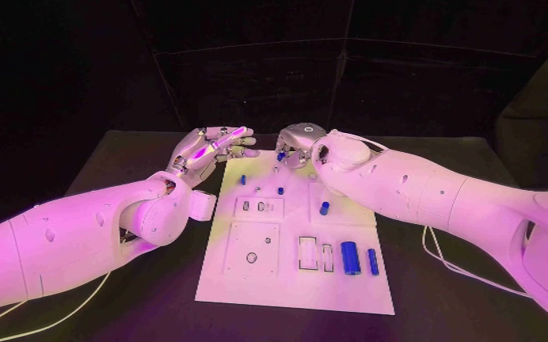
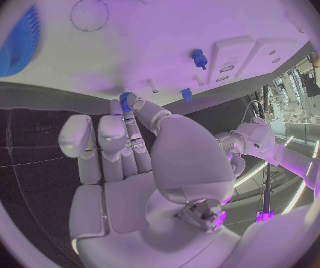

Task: Assemble the parts on the task board

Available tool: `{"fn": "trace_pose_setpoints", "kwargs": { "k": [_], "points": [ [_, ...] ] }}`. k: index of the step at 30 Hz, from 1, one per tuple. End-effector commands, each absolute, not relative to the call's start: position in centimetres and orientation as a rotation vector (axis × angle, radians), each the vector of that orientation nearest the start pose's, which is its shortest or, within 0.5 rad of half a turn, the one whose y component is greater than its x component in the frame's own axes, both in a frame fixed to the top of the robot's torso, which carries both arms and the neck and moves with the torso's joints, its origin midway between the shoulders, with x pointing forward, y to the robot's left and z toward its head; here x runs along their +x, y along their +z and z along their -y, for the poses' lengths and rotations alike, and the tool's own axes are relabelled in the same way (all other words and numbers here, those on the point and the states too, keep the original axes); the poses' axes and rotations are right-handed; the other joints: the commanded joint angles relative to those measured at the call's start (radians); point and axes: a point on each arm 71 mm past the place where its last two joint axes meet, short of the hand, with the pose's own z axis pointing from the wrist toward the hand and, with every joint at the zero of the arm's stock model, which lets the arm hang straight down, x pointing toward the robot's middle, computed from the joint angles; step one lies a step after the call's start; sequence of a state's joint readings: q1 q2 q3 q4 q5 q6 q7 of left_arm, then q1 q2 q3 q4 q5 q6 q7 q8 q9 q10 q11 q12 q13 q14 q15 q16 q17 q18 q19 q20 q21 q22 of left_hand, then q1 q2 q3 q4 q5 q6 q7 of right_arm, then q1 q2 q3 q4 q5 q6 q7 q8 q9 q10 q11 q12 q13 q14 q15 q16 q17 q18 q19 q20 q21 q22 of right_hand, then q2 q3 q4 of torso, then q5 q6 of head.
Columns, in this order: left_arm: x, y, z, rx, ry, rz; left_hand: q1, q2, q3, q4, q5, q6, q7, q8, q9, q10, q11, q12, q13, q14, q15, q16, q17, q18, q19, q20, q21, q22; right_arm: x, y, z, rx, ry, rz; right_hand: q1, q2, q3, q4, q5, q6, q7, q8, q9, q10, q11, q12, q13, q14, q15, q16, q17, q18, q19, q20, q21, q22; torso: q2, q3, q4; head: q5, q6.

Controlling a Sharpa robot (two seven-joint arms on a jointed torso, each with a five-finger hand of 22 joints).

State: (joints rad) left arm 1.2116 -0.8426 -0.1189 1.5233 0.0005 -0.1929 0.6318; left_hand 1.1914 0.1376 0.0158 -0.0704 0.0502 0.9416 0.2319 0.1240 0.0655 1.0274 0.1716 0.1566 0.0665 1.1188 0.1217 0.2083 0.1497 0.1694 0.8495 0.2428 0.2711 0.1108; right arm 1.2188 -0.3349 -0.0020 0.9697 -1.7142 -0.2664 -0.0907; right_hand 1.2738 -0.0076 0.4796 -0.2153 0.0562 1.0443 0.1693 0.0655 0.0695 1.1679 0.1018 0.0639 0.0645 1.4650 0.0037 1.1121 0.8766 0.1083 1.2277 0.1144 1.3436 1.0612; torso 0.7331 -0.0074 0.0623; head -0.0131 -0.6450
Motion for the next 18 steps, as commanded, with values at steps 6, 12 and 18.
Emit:
{"fn": "trace_pose_setpoints", "kwargs": {
  "k": [6,12,18],
  "points": [
    [47.82,-18.27,-20.28,-0.966,-1.777,-1.321,-0.003,0.008,0.001,-0.006,0.000,0.000,0.002,-0.005,0.000,-0.003,0.003,-0.003,-0.002,0.006,0.003,-0.006,0.001,0.016,0.005,0.000,-0.004,-0.001,56.89,-18.89,8.18,-0.393,0.479,-1.580,-0.005,-0.015,0.001,0.014,-0.005,-0.018,0.003,-0.002,-0.001,-0.025,0.003,-0.003,-0.001,0.002,0.012,0.008,-0.004,-0.003,-0.003,0.008,0.002,-0.003,0.001,-0.0003,0.0002,0.002,-0.001],
    [47.85,-18.28,-20.25,-0.966,-1.778,-1.324,-0.003,0.008,0.001,-0.006,0.000,-0.001,0.002,-0.006,0.000,-0.003,0.003,-0.004,-0.002,0.006,0.003,-0.006,0.001,0.016,0.005,0.000,-0.004,-0.002,56.88,-18.82,8.08,-0.390,0.485,-1.572,-0.025,-0.051,-0.025,0.036,-0.004,-0.085,0.005,-0.005,-0.006,-0.092,0.012,-0.003,-0.002,-0.017,0.021,-0.029,-0.063,0.009,-0.047,0.017,-0.028,-0.065,0.001,-0.0004,-0.0011,0.003,0.000],
    [47.84,-18.26,-20.32,-0.967,-1.779,-1.326,-0.004,0.008,0.002,-0.006,0.000,-0.001,0.003,-0.006,0.000,-0.004,0.003,-0.004,-0.002,0.006,0.003,-0.007,0.001,0.015,0.005,0.000,-0.005,-0.002,56.73,-18.43,8.59,-0.368,0.490,-1.531,-0.042,-0.079,-0.123,0.079,-0.002,-0.129,0.006,-0.002,-0.002,-0.166,0.016,0.009,0.000,-0.030,0.024,-0.067,-0.120,0.020,-0.083,0.022,-0.066,-0.127,0.001,0.0012,-0.0030,0.004,0.000]
  ]
}}
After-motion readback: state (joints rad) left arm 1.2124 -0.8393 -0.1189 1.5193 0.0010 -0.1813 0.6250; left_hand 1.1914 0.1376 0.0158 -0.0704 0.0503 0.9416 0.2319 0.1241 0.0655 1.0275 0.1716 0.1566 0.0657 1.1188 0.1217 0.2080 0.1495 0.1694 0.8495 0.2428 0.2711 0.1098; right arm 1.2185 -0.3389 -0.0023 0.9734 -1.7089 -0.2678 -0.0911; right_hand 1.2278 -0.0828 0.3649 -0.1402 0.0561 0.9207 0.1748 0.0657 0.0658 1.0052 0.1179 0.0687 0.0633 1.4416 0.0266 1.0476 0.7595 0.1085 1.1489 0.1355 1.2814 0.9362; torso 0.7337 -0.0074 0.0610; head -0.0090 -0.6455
